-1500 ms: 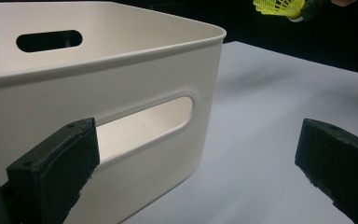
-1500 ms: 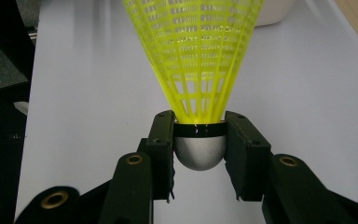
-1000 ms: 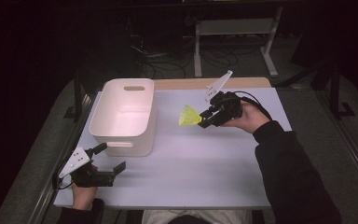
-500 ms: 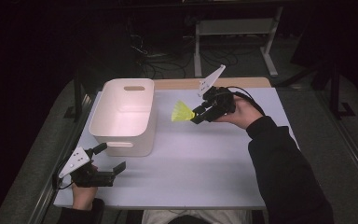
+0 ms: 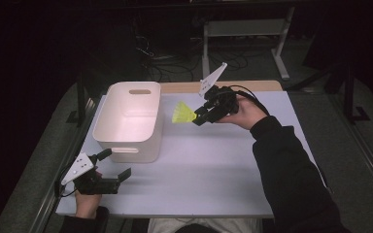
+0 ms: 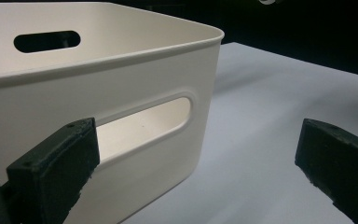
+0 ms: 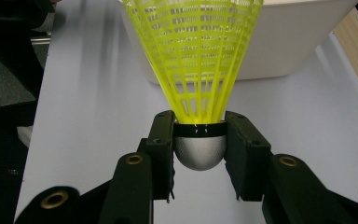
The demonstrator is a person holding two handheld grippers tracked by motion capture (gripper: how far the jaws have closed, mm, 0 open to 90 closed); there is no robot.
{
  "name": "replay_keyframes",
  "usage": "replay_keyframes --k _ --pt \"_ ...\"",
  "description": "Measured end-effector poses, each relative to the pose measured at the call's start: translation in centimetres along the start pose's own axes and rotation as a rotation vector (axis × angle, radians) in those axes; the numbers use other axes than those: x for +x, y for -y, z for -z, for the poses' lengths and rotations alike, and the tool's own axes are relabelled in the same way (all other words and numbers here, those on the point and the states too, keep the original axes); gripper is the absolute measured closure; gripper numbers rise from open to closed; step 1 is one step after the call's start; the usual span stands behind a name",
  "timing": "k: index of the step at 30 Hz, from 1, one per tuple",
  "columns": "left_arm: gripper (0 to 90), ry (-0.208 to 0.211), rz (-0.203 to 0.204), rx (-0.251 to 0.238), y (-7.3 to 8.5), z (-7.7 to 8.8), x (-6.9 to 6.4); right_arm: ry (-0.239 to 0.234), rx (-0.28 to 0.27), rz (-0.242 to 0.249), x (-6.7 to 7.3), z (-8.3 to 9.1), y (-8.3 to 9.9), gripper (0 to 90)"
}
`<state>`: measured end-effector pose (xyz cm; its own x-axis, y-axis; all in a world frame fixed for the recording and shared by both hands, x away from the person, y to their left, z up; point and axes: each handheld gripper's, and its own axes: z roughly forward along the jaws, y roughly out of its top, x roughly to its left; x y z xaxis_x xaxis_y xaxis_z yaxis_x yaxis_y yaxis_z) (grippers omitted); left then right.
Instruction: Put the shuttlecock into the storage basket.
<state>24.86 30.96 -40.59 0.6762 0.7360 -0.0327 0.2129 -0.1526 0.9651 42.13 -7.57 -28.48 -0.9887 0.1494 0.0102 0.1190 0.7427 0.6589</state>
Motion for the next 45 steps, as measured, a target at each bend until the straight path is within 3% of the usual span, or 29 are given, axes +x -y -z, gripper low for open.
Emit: replay_keyframes --k 12,32,45 --pt "0.0 0.002 0.001 0.002 0.0 0.0 0.0 -0.017 0.000 0.012 -0.3 -1.3 -1.6 63.4" --pt "0.0 0.006 0.003 -0.001 0.0 0.0 0.0 -0.003 -0.001 0.020 -0.9 -1.3 -4.7 63.4" --pt "0.0 0.007 0.003 -0.001 0.0 0.0 0.0 -0.013 0.001 0.045 -0.7 -2.4 -6.6 63.3"
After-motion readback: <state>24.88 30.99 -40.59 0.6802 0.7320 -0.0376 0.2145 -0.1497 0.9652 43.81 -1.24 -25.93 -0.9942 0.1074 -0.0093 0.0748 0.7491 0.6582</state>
